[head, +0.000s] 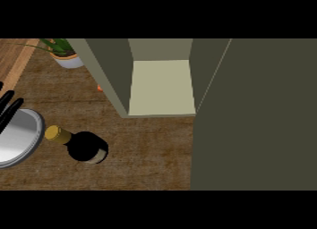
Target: Pick up the wine, place it into the cabinet and close the cabinet
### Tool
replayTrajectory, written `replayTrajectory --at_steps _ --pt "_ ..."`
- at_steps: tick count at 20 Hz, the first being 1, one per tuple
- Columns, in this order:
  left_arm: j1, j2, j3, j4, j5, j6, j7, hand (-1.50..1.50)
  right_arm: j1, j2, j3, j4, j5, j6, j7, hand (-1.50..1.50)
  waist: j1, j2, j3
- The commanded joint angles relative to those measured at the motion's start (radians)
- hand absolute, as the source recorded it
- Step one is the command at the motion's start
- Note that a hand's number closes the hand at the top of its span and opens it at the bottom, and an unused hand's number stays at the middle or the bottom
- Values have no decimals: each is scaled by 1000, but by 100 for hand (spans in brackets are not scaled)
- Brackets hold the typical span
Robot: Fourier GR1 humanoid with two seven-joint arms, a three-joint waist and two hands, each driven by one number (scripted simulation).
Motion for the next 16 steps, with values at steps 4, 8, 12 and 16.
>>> replayTrajectory --at_steps 4,8,12,16 --pt "-64 -71 -29 209 -259 -1 -219 -150 78 -14 -45 -155 -143 33 31 -150 -1 1 0" --pt "-22 -65 1 391 -311 -90 -378 -150 84 -5 -14 -181 -97 20 53 -150 4 1 -1" --pt "-104 -67 -45 537 -391 -86 -441 -150 88 -13 -77 -95 -157 84 -20 -150 5 2 0" --pt "-100 -55 -39 620 -383 -143 -500 -150 96 -18 -89 -188 -194 51 51 -150 6 1 -1"
